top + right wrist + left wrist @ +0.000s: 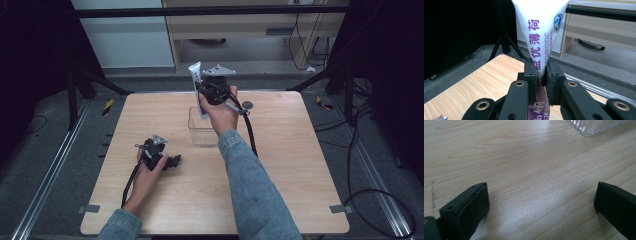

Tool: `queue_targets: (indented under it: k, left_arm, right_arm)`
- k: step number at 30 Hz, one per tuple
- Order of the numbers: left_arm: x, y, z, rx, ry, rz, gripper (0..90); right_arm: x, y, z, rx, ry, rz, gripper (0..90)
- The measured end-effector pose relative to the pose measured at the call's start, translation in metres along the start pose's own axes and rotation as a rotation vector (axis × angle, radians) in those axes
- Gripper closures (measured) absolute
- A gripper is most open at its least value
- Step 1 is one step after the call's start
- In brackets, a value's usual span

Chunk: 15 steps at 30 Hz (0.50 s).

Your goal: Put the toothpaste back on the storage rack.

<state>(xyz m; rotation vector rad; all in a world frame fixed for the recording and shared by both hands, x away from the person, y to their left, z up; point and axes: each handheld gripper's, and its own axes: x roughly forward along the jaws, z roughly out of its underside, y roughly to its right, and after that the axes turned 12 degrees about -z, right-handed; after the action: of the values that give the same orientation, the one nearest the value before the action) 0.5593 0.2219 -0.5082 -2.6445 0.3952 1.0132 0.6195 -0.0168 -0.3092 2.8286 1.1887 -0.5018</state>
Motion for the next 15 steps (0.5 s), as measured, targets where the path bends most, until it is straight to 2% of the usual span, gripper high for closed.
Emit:
queue_targets:
  k: [15]
  left_arm:
    - [0.0,0.0,0.0,0.0,0.0,0.0,0.0]
  right_arm:
    - [0.012,-0.005,0.01,-0.004,-0.032,-0.01,80.4]
